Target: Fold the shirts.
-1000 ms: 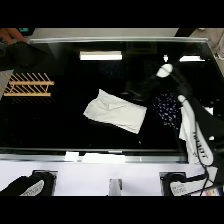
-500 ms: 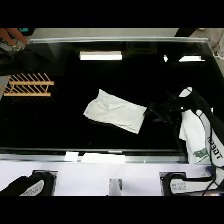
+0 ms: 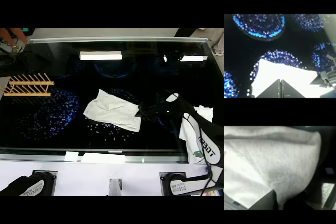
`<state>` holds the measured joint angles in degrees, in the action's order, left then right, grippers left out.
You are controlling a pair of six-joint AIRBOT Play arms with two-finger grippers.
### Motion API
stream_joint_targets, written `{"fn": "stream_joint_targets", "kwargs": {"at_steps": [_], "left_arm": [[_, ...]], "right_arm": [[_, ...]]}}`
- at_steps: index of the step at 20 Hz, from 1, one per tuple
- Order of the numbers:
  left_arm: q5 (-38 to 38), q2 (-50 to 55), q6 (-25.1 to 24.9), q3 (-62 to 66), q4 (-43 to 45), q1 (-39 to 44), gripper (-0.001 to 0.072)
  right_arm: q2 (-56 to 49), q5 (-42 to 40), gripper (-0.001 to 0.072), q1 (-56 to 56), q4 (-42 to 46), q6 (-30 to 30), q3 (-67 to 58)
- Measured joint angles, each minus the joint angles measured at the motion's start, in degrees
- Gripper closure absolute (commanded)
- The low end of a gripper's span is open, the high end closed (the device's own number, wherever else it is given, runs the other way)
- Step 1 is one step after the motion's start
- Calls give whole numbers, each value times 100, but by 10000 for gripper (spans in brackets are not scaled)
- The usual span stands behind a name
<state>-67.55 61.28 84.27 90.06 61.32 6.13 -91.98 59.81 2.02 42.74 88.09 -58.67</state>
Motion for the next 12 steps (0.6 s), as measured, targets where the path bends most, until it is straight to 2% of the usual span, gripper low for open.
{"fn": "stream_joint_targets", "kwargs": {"at_steps": [5, 12], "left_arm": [[37, 9, 0, 0, 24, 0, 668], [103, 146, -24, -2, 63, 0, 667]], "right_arm": [[140, 929, 678, -350, -282, -315, -1152], [575, 2531, 679, -1893, 588, 343, -3930]]}}
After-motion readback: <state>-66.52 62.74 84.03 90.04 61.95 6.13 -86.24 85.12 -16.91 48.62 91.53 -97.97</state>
